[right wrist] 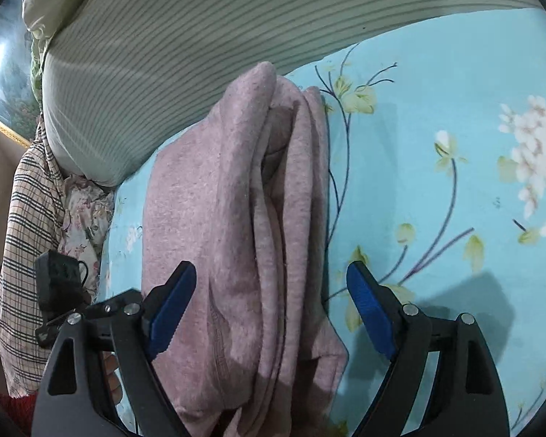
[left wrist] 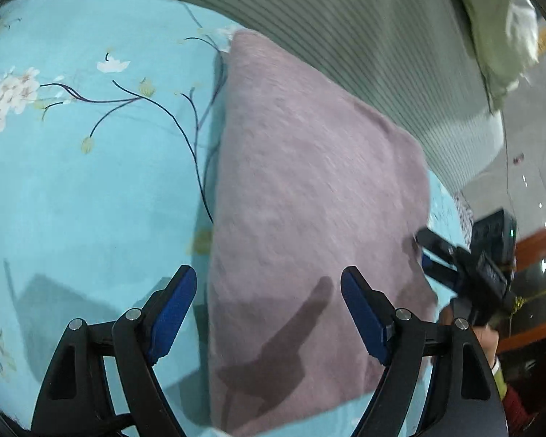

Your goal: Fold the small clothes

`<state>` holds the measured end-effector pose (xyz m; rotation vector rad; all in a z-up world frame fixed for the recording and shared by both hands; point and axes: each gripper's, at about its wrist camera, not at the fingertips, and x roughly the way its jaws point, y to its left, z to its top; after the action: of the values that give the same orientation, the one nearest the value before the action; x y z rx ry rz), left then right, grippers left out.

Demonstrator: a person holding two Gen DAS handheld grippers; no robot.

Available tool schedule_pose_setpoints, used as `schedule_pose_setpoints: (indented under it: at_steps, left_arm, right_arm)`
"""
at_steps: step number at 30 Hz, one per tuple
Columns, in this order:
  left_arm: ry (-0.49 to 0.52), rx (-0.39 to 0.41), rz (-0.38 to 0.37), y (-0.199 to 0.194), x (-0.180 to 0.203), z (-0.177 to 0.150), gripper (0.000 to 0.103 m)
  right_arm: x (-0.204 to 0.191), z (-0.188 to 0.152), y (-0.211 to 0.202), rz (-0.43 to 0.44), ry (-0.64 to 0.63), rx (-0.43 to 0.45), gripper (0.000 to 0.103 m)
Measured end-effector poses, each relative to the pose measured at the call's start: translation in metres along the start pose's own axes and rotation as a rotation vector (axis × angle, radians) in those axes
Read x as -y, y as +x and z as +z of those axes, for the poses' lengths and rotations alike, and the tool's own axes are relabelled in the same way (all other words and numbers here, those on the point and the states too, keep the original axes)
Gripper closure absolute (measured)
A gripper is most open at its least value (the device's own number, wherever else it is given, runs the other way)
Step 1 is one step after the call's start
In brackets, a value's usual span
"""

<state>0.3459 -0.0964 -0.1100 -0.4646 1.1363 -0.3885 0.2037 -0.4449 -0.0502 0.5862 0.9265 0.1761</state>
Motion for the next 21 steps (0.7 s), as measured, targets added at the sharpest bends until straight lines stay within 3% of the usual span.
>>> schedule_pose_setpoints:
  at_steps: [4,13,15,17,21]
  left_arm:
    - [0.007,-0.006,-0.009,0.012,0.004,0.01,0.021]
    - [0.005,-0.046,-0.007,0.033,0.005,-0.001,0.021]
    - [0.009,-0.046,-0.005,0.035,0.007,-0.001,0.021]
    - [0.014,-0.046,-0.001,0.039,0.01,0.001,0.023]
    - [0.02,-0.054,0.0,0.045,0.017,0.004,0.027]
  right_arm:
    - [-0.004,0.004,0.006,0.011,-0.028,-0.022,0.018]
    - [-0.006,0.008,0.015,0.026,-0.086,-0.069,0.019]
    - [-0.006,0.007,0.017,0.033,-0.074,-0.076,0.021]
    - [-0.005,0.006,0.019,0.04,-0.055,-0.089,0.034]
    - [-0.003,0.003,0.021,0.043,-0.032,-0.098,0.037]
